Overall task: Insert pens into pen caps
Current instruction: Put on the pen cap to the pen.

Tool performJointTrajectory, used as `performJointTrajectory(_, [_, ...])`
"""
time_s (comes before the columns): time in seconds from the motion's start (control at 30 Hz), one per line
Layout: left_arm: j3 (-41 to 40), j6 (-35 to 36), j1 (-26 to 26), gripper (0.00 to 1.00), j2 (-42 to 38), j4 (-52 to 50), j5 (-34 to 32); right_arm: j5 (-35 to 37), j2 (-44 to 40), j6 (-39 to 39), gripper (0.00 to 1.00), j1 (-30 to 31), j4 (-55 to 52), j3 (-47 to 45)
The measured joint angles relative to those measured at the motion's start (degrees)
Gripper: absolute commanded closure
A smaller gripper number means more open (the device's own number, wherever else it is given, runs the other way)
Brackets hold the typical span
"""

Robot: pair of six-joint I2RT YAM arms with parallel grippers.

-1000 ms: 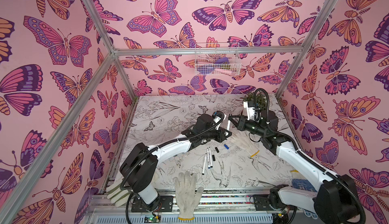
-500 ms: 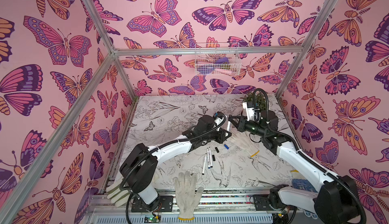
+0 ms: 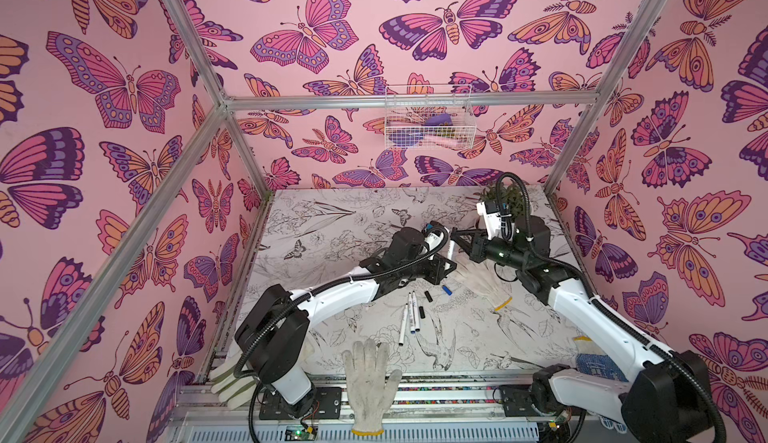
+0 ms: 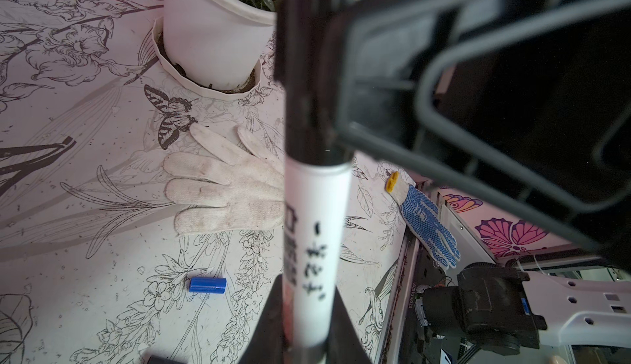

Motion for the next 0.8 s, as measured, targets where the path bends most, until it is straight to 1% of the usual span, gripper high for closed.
performJointTrajectory(0.4, [0.22,0.22,0.02,1.0,0.0,-3.82,-1.9,1.29,2.6,-4.04,1.0,2.21,-3.19,1.57])
performJointTrajectory(0.8, [0.55,2.29,0.81,1.0,0.0,-6.45,-2.56,2.36,4.13,-5.6,1.0,3.45,-4.15,2.36])
